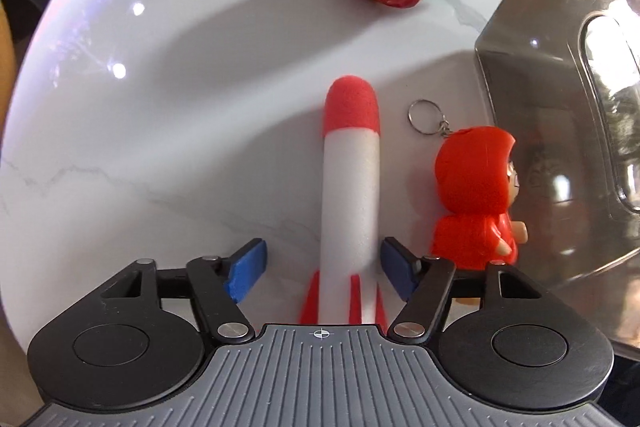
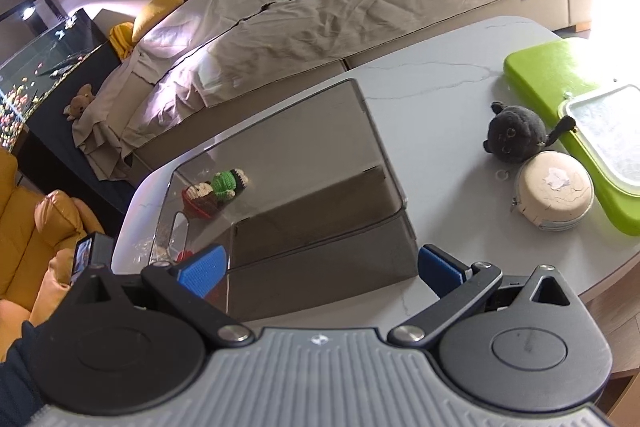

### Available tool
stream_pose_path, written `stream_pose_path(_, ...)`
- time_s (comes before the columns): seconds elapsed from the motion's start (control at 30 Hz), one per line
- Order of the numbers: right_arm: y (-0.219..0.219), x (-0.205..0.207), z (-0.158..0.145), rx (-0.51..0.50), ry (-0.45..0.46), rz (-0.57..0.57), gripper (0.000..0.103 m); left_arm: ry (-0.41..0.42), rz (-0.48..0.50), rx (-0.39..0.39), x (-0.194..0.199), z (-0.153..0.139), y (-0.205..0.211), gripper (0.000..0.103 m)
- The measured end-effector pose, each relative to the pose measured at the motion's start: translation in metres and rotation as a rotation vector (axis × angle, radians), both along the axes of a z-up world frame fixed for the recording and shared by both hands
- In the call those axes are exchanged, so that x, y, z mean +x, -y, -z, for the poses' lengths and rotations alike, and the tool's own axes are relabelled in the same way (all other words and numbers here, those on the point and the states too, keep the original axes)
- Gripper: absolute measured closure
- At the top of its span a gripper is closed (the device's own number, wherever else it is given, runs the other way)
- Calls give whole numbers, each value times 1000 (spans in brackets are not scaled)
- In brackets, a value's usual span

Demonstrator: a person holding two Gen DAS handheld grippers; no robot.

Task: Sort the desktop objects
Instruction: 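Move the left tool down to the white-and-red rocket and close on it, then carry the rocket into the clear bin and open the left tool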

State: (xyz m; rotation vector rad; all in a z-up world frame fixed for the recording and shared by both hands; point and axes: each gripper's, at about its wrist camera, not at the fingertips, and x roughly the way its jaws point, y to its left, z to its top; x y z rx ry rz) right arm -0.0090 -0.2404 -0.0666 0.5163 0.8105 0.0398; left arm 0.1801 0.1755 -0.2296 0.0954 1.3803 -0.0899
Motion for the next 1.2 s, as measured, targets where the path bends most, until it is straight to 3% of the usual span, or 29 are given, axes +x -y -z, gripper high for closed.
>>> stream_pose_path(0.03,4,1,0,9,-2,8,0,9,4,-4,-2,-2,2,52)
stream_pose_path(0.07,5,1,2,18,-5,14,0,16,6,-7,-3,-3,3,72)
stream_pose_path(0.27,7,4,6,47,-21,12,0,68,-18,-41,-21,-33,-10,72)
stream_pose_path(0.37,8,1,3,55,-2,1,0,131,-33,-59,-36,-79,-23,72)
stream_pose_path(0.47,13,0,4,78,15,-1,0,208,-19,-113,-50,-144,-21,72)
stream_pose_path(0.57,23,-4,7,107,29,11,0,308,41,-135,-58,-198,12,72)
stream_pose_path(0.63,31,-7,10,127,38,21,0,331,87,-156,-53,-215,42,72)
stream_pose_path(0.77,45,-13,16,167,56,40,0,290,184,-187,-32,-210,120,72)
stream_pose_path(0.87,60,-22,17,164,81,66,0,227,242,-150,-5,-165,181,71)
stream_pose_path(0.9,66,-25,17,154,91,79,0,241,260,-103,-2,-152,191,70)
stream_pose_path(0.97,78,-31,15,130,107,108,0,299,300,18,-7,-138,201,48)
stream_pose_path(1.03,91,-36,15,108,121,136,0,342,316,91,-4,-133,205,53)
stream_pose_path(1.1,102,-39,18,103,127,159,0,346,312,83,-1,-133,203,53)
stream_pose_path(1.2,115,-36,28,128,118,190,0,335,296,51,0,-139,195,64)
